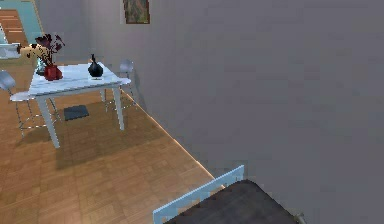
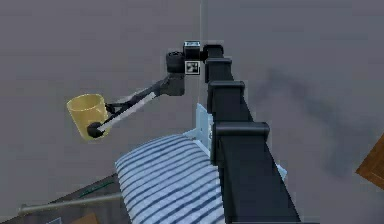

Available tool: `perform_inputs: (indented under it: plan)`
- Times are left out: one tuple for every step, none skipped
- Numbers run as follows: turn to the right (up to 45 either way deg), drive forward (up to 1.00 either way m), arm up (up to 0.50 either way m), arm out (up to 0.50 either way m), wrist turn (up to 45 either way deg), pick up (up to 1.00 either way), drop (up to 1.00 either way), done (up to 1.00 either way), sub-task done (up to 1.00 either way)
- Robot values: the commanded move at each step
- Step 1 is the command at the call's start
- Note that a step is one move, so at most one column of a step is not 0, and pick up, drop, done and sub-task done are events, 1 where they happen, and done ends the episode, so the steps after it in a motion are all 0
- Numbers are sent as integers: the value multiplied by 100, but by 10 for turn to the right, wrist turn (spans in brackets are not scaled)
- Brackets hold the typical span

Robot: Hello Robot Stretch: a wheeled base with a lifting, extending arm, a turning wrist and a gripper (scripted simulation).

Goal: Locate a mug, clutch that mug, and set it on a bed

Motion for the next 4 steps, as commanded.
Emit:
perform_inputs:
  plan:
    - [0, 0, -40, 0, 0, 0, 0, 0, 0]
    - [0, 0, -32, 0, 0, 0, 0, 0, 0]
    - [0, 0, 0, 0, 0, 0, 100, 0, 0]
    - [0, 0, 10, 0, 0, 0, 0, 0, 0]
